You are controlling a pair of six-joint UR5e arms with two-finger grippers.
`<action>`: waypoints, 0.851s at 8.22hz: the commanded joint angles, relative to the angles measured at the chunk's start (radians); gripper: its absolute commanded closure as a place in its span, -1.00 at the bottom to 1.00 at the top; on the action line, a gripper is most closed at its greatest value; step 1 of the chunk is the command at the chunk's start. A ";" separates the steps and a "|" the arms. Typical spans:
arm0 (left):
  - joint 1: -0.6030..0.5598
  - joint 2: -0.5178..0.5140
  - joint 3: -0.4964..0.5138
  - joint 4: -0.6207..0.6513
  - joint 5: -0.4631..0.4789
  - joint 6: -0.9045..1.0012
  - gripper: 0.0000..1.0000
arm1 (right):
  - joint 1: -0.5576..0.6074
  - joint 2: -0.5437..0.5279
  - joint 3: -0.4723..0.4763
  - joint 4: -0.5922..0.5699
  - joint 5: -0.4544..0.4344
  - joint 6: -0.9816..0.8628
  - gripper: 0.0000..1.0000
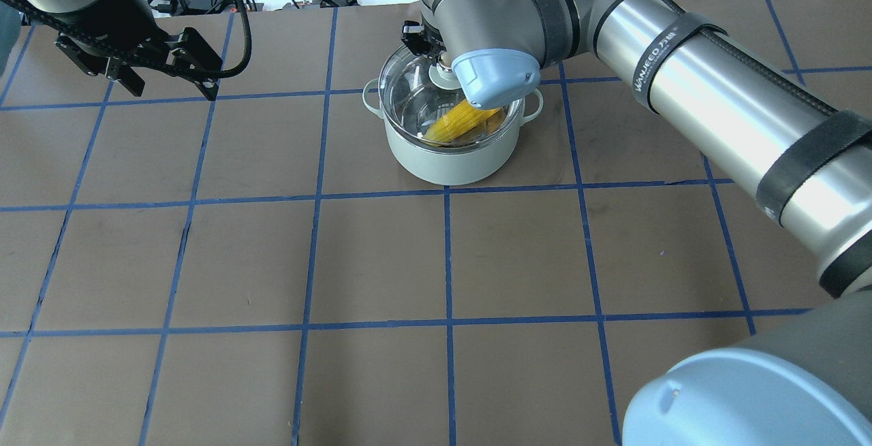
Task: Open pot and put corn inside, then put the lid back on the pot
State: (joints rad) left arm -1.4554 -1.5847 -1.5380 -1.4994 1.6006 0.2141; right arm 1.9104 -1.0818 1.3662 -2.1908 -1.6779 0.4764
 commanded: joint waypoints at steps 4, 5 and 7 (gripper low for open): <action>0.000 -0.001 -0.001 -0.004 0.001 -0.001 -1.00 | 0.002 0.003 0.017 -0.018 -0.016 -0.004 0.46; 0.000 -0.001 -0.004 -0.002 0.004 -0.002 -1.00 | 0.002 0.006 0.017 -0.033 -0.016 -0.004 0.46; 0.000 -0.003 -0.020 0.007 0.001 -0.002 -1.00 | 0.002 0.003 0.017 -0.037 -0.014 -0.004 0.46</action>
State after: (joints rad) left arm -1.4557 -1.5863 -1.5451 -1.5015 1.6022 0.2120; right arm 1.9128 -1.0765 1.3836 -2.2197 -1.6934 0.4724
